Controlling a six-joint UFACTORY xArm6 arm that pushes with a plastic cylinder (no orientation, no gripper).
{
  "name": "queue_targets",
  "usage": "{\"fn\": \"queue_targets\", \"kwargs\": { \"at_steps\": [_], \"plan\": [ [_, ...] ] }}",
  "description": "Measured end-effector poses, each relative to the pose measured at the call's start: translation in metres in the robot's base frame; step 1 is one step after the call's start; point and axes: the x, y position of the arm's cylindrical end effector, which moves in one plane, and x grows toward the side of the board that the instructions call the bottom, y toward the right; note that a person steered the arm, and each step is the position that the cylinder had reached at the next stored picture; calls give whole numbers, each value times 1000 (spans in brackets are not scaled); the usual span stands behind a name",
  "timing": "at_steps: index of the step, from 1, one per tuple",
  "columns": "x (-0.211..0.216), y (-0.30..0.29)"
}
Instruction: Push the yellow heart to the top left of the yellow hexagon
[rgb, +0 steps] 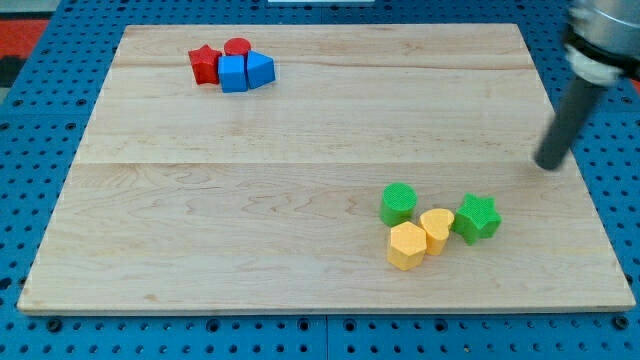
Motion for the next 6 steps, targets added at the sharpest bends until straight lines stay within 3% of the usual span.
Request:
{"fn": "queue_targets", "kwargs": {
  "at_steps": [1,4,5,6],
  "plan": [
    [51,12],
    [70,-108],
    [52,-178],
    [47,-209]
  ]
}}
